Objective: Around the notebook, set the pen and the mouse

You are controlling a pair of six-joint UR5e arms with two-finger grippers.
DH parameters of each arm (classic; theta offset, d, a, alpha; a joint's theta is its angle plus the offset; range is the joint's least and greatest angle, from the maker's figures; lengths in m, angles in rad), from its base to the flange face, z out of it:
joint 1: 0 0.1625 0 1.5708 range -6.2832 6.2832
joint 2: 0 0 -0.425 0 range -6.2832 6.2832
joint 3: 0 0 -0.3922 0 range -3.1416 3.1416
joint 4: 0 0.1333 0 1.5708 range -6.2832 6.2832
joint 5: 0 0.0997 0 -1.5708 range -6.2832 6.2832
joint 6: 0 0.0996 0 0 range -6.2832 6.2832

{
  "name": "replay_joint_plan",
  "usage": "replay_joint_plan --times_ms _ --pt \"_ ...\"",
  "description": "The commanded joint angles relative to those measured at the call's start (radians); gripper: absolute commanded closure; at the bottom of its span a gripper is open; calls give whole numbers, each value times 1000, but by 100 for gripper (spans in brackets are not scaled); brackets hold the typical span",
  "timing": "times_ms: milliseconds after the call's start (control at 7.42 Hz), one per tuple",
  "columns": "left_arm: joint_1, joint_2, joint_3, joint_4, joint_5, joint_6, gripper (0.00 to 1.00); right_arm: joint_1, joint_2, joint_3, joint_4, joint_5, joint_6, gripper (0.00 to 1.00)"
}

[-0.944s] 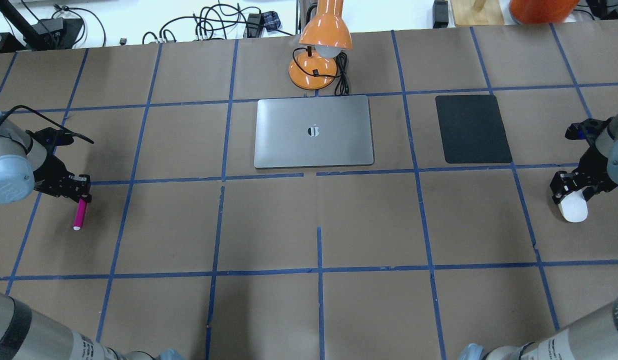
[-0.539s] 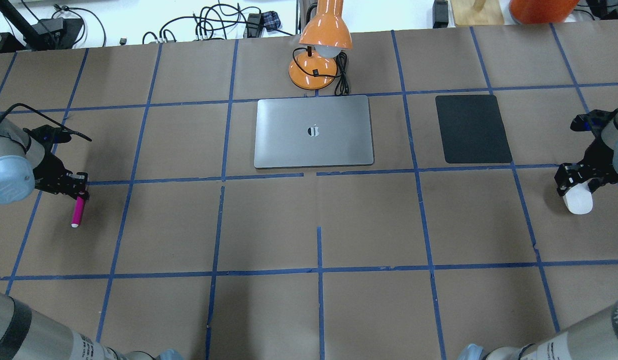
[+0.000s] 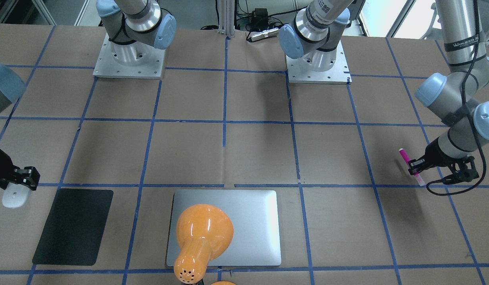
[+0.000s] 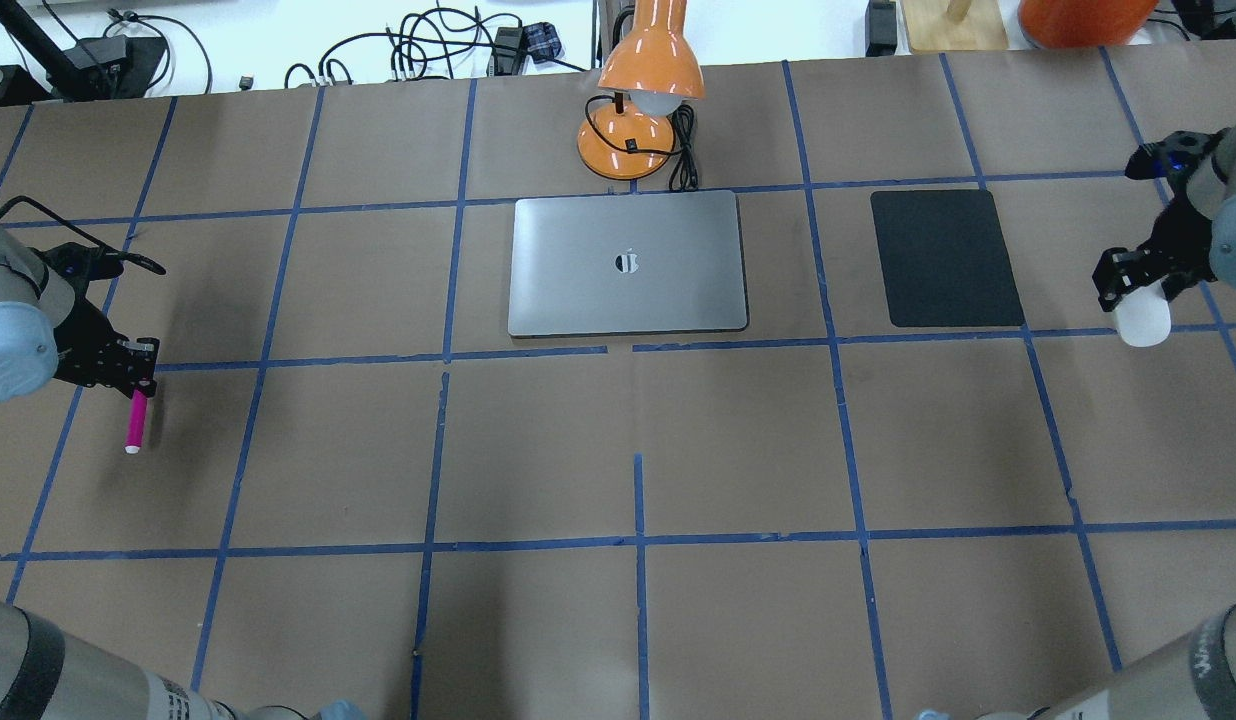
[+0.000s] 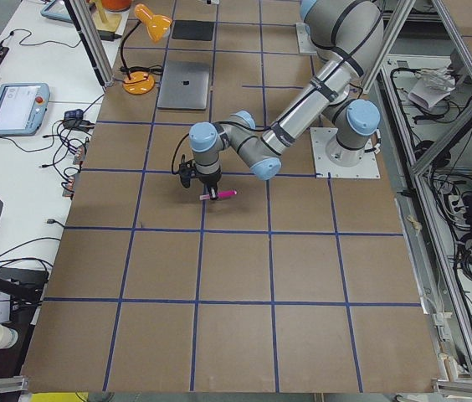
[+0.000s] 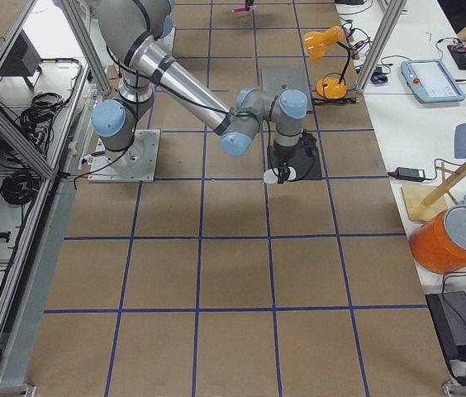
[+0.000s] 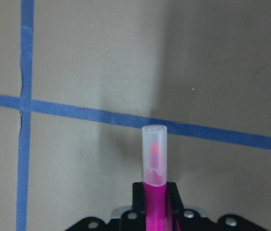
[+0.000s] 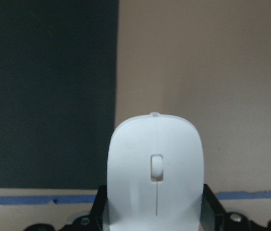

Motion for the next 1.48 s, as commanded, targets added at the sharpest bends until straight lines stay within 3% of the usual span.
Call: replay_joint_plan --times_ms 0,404,539,674,809,1079,1348 --pt "-23 22 -1 -4 -34 -117 100 105 100 -77 6 6 152 70" --pt "-169 39 -7 -4 -77 -459 100 108 168 -82 -5 51 172 67" --pt "-243 49 -7 -5 -74 -630 100 108 168 -82 -5 54 174 49" --pt "-318 62 -9 -5 -81 -767 100 108 174 -78 -7 52 181 17" --pt "-396 66 -16 -5 -89 -906 100 108 178 -85 -7 51 181 0" --pt "-545 77 -21 -5 -72 -1160 100 117 133 -101 10 36 166 0" --pt "-698 47 -19 -4 -71 -1454 100 224 28 -122 62 -47 169 0"
